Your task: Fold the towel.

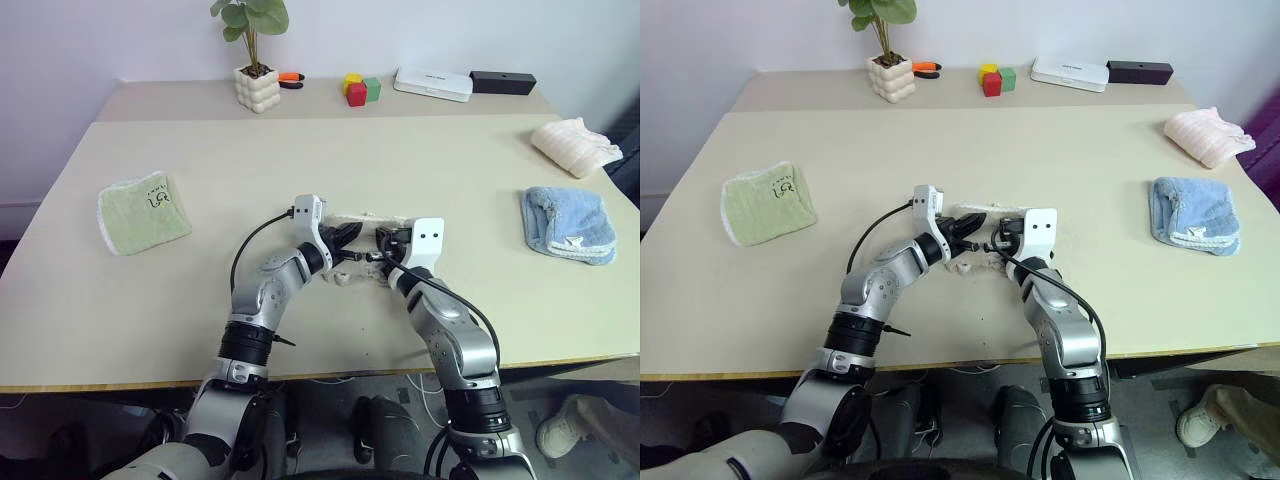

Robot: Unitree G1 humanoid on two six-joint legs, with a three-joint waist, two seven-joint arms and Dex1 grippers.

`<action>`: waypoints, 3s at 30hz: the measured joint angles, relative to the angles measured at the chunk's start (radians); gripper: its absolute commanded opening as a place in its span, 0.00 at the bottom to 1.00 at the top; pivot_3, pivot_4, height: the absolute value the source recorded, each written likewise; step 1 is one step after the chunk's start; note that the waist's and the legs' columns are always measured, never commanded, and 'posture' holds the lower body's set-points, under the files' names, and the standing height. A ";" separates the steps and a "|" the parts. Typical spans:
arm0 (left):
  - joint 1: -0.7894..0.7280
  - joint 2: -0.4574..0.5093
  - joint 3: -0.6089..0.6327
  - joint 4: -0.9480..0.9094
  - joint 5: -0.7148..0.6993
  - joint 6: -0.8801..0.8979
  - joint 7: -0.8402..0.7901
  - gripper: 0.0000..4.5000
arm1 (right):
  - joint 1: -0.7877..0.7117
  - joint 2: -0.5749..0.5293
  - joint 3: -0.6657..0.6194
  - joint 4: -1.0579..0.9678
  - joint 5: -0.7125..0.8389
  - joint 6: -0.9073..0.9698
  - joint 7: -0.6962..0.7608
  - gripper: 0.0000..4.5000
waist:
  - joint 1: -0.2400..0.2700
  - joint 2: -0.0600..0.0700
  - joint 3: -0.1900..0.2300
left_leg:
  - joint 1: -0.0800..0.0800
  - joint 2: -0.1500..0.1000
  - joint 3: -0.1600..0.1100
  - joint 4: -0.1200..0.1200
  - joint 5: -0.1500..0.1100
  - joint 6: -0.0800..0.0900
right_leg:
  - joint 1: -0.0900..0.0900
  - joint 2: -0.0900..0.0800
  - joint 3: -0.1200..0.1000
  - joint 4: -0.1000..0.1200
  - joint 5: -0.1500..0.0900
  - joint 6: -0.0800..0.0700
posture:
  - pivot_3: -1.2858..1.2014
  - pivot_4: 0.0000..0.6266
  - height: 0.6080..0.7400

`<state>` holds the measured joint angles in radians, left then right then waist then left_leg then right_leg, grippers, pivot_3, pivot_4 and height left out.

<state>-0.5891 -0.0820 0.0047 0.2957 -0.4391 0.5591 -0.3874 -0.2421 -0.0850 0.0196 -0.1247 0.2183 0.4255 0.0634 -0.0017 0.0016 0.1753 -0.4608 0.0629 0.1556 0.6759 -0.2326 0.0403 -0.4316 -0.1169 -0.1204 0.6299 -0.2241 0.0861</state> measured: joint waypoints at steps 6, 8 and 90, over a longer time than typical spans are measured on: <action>0.000 0.022 -0.006 0.008 0.033 -0.024 0.002 0.00 | -0.009 -0.053 -0.029 0.055 -0.039 -0.071 0.012 0.01 | -0.003 0.000 0.000 | 0.000 0.000 0.000 0.000 0.000 0.000 | 0.000 0.000 0.000 0.000 0.000 0.000 | 0.52 0.24 1.00; 0.000 0.038 -0.003 0.008 0.034 -0.027 -0.007 0.00 | -0.013 -0.056 -0.041 0.070 -0.039 -0.089 0.024 0.01 | -0.009 0.000 0.000 | 0.000 0.000 0.000 0.000 0.000 0.000 | 0.000 0.000 0.000 0.000 0.000 0.000 | 0.52 0.24 1.00; -0.145 0.296 -0.023 0.138 -0.005 -0.345 -0.742 1.00 | -0.447 -0.410 -0.826 0.857 0.530 -0.098 -0.054 0.02 | -0.014 0.005 0.001 | 0.000 -0.001 0.004 -0.001 0.003 -0.004 | -0.002 0.000 0.003 0.001 0.001 0.001 | 0.52 0.24 1.00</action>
<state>-0.7345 0.2141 -0.0184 0.4334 -0.4442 0.2136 -1.1293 -0.6888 -0.4948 -0.8066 0.7326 0.7481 0.3273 0.0093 -0.0160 0.0065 0.1760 -0.4607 0.0623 0.1601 0.6753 -0.2300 0.0366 -0.4335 -0.1170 -0.1174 0.6304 -0.2235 0.0872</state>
